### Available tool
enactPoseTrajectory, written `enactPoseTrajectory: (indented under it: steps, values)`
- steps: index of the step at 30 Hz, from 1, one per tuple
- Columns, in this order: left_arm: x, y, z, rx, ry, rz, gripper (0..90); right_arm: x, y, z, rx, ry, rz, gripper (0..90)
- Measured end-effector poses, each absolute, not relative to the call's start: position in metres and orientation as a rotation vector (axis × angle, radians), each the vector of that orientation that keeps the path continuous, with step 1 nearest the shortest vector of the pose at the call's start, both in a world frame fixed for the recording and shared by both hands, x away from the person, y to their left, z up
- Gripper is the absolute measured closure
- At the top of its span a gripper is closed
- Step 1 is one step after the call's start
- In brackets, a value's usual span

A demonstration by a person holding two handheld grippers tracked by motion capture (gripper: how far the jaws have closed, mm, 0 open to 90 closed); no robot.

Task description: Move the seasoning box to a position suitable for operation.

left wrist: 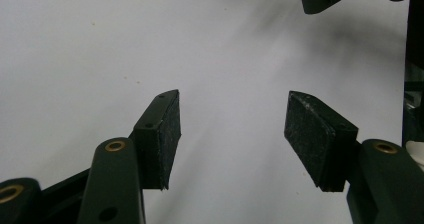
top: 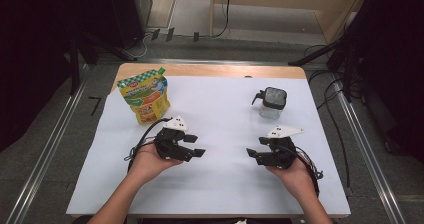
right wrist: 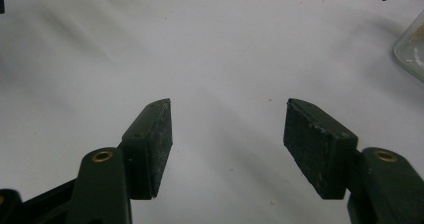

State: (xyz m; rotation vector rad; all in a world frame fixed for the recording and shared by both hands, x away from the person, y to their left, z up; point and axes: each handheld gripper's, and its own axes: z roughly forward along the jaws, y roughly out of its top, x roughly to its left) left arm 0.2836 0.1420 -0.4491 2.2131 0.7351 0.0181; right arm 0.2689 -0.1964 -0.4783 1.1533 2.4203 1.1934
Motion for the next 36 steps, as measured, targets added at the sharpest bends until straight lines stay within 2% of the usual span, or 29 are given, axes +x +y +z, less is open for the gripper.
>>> enactPoseTrajectory:
  steps: [8, 13, 16, 18, 22, 36]
  values:
    - [0.286, 0.143, -0.450, 2.213, 0.744, 0.022, 40.7, 0.280, -0.208, -0.475, 1.268, 2.308, 1.179, 38.2]
    - [0.285, 0.144, -0.448, 2.204, 0.734, 0.029, 40.8, 0.290, -0.218, -0.474, 1.339, 2.219, 1.143, 35.8]
    - [0.285, 0.144, -0.449, 2.209, 0.739, 0.030, 40.9, 0.302, -0.226, -0.474, 1.425, 2.129, 1.102, 30.3]
    - [0.285, 0.143, -0.449, 2.210, 0.736, 0.028, 40.9, 0.309, -0.226, -0.476, 1.471, 2.050, 1.071, 22.1]
    - [0.283, 0.142, -0.449, 2.213, 0.726, 0.028, 41.1, 0.322, -0.221, -0.483, 1.541, 1.962, 1.020, 13.8]
    - [0.284, 0.141, -0.450, 2.213, 0.724, 0.020, 41.3, 0.362, -0.203, -0.497, 1.653, 1.791, 0.951, 6.6]
